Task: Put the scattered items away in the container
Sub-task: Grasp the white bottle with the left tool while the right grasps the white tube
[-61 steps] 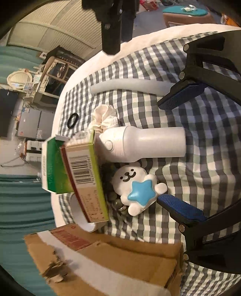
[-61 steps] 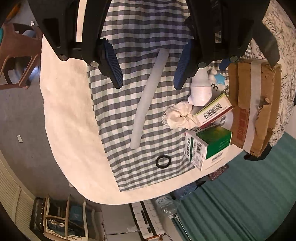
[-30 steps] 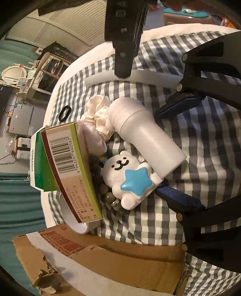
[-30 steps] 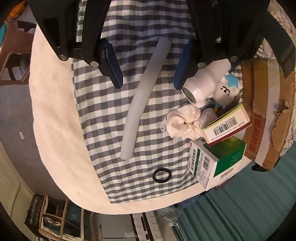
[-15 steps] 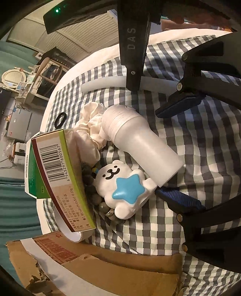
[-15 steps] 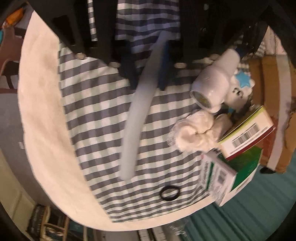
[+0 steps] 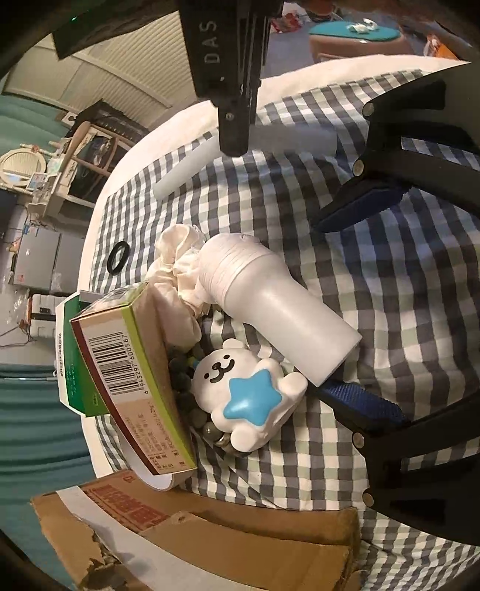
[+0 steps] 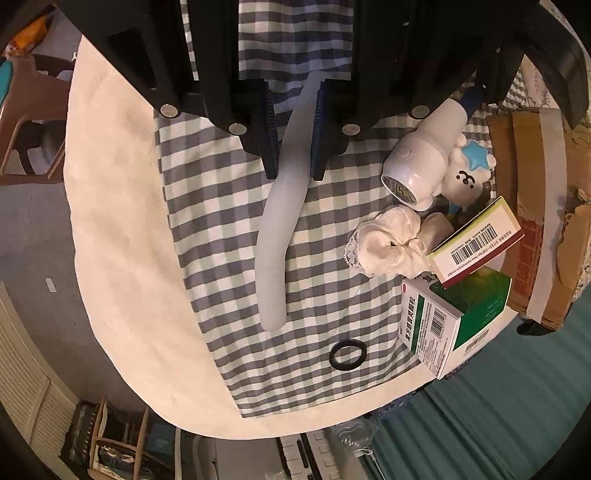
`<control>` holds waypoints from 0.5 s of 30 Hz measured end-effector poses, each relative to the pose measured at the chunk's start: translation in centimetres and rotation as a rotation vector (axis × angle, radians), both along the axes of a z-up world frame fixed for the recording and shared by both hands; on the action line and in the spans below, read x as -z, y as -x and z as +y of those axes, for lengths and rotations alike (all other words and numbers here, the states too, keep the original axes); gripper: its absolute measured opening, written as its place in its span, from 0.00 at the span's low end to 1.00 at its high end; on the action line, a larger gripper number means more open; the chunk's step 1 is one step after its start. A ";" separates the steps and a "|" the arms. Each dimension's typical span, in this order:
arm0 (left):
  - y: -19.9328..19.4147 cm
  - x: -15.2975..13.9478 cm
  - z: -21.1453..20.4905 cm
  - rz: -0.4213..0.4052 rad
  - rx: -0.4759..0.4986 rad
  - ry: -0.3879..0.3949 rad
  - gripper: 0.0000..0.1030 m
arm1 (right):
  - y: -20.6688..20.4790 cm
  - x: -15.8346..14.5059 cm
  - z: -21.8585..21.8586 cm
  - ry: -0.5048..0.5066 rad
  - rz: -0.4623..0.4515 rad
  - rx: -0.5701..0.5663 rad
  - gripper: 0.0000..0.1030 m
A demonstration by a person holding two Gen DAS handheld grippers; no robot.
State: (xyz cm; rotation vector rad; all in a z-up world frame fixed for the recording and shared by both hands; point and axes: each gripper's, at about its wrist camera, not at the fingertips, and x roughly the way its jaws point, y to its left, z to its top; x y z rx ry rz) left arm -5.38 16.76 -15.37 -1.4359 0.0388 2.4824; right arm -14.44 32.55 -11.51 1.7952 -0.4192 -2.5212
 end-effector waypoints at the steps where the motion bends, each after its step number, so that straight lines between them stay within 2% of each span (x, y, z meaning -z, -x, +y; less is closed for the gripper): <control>1: 0.3 -0.2 0.4 -0.005 -0.001 -0.003 0.80 | -0.1 -0.3 0.1 -0.002 0.001 0.001 0.16; 6: 1.1 0.3 0.4 -0.006 -0.010 -0.003 0.82 | -0.4 -1.0 0.6 0.000 -0.003 0.008 0.16; 10: 1.2 1.0 -0.8 0.013 -0.031 0.001 0.82 | -1.0 0.8 1.8 -0.009 -0.058 0.011 0.16; 11: 1.0 0.8 -0.9 0.035 -0.034 0.000 0.76 | -0.9 1.1 1.7 -0.014 -0.074 0.007 0.16; 12: 0.9 0.6 -0.8 0.045 -0.024 0.006 0.58 | -0.8 1.5 1.6 -0.019 -0.088 0.002 0.16; 13: 0.7 0.5 -0.5 0.060 -0.011 0.025 0.49 | -0.7 1.8 1.4 -0.024 -0.095 -0.001 0.16; 15: 0.2 0.3 0.1 0.099 0.008 0.094 0.42 | -0.7 1.9 1.2 -0.032 -0.097 -0.007 0.16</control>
